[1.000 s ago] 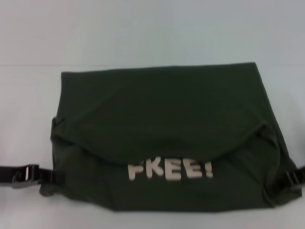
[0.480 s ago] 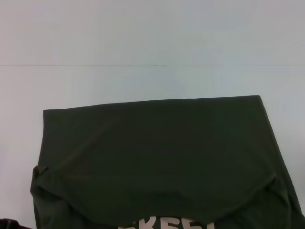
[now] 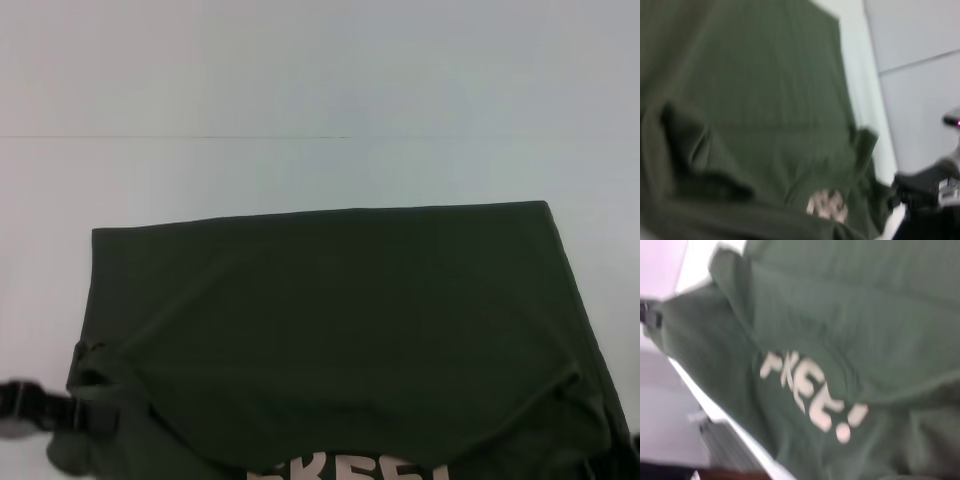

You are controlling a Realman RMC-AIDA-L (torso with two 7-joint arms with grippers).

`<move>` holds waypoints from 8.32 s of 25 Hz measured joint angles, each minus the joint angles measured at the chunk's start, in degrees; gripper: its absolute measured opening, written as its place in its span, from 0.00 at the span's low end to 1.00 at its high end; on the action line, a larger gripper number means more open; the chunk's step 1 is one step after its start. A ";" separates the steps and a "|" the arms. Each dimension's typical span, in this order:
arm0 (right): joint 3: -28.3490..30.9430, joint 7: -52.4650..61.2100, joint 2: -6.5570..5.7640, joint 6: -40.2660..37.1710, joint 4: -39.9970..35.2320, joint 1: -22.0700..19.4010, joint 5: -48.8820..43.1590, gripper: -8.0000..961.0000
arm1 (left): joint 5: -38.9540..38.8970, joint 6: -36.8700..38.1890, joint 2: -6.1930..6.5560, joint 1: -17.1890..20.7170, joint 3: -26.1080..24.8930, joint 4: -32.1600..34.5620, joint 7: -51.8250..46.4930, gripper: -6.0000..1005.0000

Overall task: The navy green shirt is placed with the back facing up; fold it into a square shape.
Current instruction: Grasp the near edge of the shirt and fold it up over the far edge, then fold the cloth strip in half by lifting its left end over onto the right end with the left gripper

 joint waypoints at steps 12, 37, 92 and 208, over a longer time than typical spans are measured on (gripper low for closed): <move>9.96 8.06 -2.51 9.82 1.49 -0.49 15.10 0.05 | -0.83 -12.88 -0.51 -2.79 -18.62 -4.50 -2.28 0.06; 7.15 0.97 3.45 42.53 5.22 5.95 26.91 0.05 | -10.05 -41.48 -9.27 -8.10 -19.31 -5.65 8.30 0.07; -1.63 -4.66 7.68 68.24 9.82 10.09 31.13 0.16 | -16.42 -65.34 -16.76 -12.11 -17.01 -9.46 26.00 0.11; -14.02 -57.17 7.43 33.89 4.36 -4.20 42.51 0.90 | -5.93 -49.16 -3.70 -2.77 9.96 -0.19 -3.84 0.90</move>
